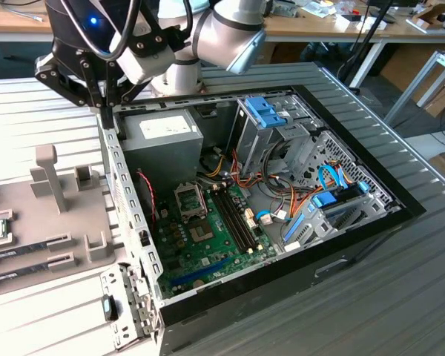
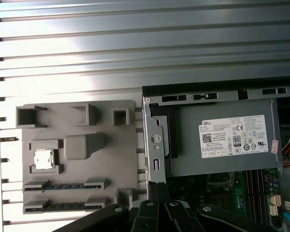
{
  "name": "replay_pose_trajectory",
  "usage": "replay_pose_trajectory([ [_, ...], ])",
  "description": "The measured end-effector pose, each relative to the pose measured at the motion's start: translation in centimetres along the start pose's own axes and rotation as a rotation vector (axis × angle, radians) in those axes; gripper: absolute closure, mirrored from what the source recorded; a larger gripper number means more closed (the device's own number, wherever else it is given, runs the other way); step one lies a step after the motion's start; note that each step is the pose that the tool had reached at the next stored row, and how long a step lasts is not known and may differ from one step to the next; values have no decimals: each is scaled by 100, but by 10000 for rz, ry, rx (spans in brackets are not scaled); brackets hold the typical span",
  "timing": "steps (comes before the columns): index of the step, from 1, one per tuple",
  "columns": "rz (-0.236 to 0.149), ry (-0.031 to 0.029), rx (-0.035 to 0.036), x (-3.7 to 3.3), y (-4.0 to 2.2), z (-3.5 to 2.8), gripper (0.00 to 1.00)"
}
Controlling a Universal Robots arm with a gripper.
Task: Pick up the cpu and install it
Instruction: 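Reach for the cpu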
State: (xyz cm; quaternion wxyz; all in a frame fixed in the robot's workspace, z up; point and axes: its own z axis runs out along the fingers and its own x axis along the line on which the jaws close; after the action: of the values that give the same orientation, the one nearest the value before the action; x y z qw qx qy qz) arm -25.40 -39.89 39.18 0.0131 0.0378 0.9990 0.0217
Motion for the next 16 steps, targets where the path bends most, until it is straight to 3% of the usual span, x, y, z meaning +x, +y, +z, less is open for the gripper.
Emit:
replay_pose_trajectory([
  [16,1,0,0,129,-10,-1,89],
])
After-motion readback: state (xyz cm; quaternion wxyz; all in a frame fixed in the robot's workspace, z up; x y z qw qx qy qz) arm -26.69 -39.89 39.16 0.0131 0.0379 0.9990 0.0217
